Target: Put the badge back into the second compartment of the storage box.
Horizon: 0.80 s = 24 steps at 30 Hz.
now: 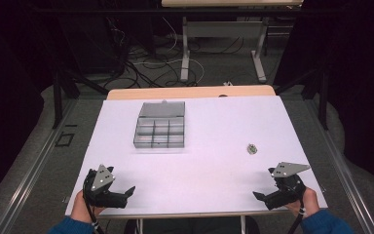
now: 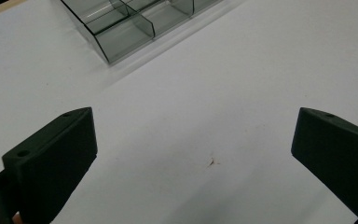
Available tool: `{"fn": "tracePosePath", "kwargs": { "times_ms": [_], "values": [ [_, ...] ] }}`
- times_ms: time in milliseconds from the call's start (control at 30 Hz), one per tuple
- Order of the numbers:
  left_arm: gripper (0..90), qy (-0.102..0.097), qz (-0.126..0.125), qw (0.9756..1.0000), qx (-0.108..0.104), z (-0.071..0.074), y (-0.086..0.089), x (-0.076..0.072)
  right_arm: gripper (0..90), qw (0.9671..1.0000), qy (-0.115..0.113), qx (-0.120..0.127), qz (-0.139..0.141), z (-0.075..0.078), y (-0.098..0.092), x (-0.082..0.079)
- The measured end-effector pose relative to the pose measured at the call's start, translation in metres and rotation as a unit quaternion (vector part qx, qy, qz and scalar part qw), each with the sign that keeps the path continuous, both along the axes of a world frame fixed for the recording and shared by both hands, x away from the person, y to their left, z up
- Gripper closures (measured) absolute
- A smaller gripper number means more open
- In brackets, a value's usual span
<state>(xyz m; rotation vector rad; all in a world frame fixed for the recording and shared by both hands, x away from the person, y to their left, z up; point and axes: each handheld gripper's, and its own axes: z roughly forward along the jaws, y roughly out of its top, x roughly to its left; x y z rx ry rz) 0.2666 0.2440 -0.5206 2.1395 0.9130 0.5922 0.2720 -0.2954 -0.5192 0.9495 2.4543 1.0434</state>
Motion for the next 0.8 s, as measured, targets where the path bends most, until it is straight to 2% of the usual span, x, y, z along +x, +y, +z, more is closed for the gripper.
{"fn": "tracePosePath", "kwargs": {
  "times_ms": [67, 267, 333, 367, 467, 533, 567, 600, 667, 733, 800],
  "values": [
    [0.3, 0.002, -0.002, 1.0000, -0.001, 0.000, -0.001, 0.000, 0.0, 1.0000, 0.008, -0.004, 0.003, 0.000, -0.001, 0.000],
    [0.5, 0.000, -0.002, 1.0000, 0.003, 0.000, -0.001, 0.000, 0.0, 0.9999, 0.009, -0.007, 0.002, 0.000, -0.001, 0.001],
    [0.5, 0.004, -0.003, 1.0000, 0.005, -0.001, -0.001, 0.000, 0.0, 1.0000, 0.002, -0.003, -0.003, 0.000, 0.000, 0.002],
    [0.5, 0.003, -0.002, 1.0000, 0.005, -0.001, -0.001, 0.000, 0.0, 1.0000, 0.007, -0.006, 0.000, 0.001, 0.000, 0.002],
    [0.5, -0.002, -0.003, 1.0000, 0.007, -0.001, -0.001, 0.000, 0.0, 1.0000, 0.003, -0.003, -0.009, -0.001, 0.001, 0.004],
    [0.5, 0.003, -0.003, 1.0000, 0.004, -0.001, -0.002, 0.000, 0.0, 0.9999, 0.002, -0.004, -0.014, 0.000, 0.001, 0.004],
    [0.6, 0.002, -0.002, 1.0000, 0.006, -0.001, -0.002, 0.000, 0.0, 0.9998, 0.006, -0.004, -0.018, 0.001, 0.002, 0.006],
    [0.6, 0.002, -0.002, 1.0000, 0.006, -0.001, -0.002, 0.000, 0.0, 0.9998, -0.003, -0.005, -0.018, 0.001, 0.002, 0.009],
    [0.6, 0.002, -0.003, 1.0000, 0.008, -0.001, -0.002, 0.000, 0.0, 0.9998, 0.004, -0.010, -0.019, 0.002, 0.003, 0.010],
    [0.6, 0.001, -0.004, 1.0000, 0.007, -0.001, -0.002, 0.000, 0.0, 0.9996, 0.002, -0.008, -0.027, 0.001, 0.005, 0.015],
    [0.6, 0.006, -0.003, 1.0000, 0.004, -0.001, -0.002, 0.000, 0.0, 0.9993, 0.000, -0.012, -0.036, 0.001, 0.007, 0.021]
  ]
}}
